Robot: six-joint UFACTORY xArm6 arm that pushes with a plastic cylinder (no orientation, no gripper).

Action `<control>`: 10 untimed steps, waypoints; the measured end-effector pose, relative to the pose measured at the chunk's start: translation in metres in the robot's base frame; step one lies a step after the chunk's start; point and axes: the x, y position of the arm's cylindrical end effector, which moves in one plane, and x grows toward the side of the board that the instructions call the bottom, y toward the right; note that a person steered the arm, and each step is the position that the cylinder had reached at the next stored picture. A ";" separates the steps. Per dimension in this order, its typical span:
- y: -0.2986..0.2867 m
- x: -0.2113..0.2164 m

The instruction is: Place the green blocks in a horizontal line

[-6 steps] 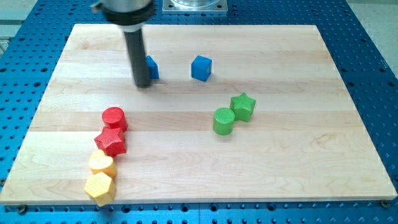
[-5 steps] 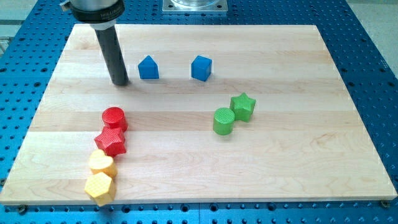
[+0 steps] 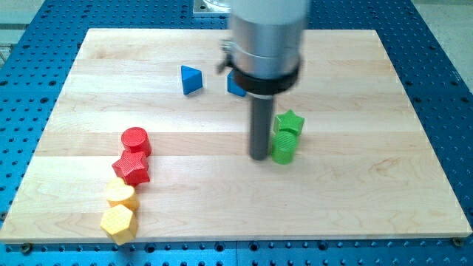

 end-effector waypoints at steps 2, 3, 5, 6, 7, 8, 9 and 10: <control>0.046 -0.073; 0.060 -0.021; 0.016 -0.018; 0.014 -0.058; 0.008 -0.070; 0.008 -0.097; 0.022 -0.116; 0.016 -0.089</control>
